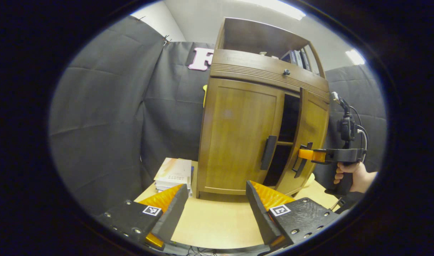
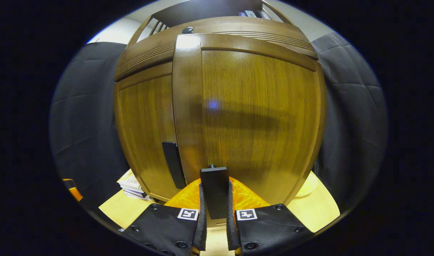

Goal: Open the right door of the double-door shoe cabinet with the right hand, and open the left door with the left hand.

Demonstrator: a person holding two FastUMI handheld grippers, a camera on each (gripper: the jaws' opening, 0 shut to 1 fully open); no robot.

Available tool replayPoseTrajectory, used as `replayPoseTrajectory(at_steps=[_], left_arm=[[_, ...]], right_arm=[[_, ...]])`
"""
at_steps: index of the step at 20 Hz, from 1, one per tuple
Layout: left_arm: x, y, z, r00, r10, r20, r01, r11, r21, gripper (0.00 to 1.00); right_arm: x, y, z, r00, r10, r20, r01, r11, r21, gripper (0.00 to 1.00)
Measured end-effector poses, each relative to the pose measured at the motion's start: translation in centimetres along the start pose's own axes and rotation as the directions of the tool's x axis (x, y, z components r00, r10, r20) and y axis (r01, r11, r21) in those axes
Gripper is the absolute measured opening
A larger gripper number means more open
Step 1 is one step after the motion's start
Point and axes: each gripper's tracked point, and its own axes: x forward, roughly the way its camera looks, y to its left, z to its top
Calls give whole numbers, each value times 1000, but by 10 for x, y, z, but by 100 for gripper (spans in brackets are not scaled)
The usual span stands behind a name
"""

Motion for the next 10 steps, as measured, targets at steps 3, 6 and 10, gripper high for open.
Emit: replayPoseTrajectory(at_steps=[3,6,10], left_arm=[[0,-4,1,1000,-13,-2,13,1000,13,92],[-3,-7,1,1000,-22,5,22,1000,23,92],[-3,-9,3,999,-35,9,35,998,49,92]], right_arm=[[-14,-6,-4,1000,7,3,-7,1000,0,24],[-26,-11,-7,1000,12,0,-12,1000,-1,25],[-43,-18,-10,1000,16,-2,-16,1000,0,24]])
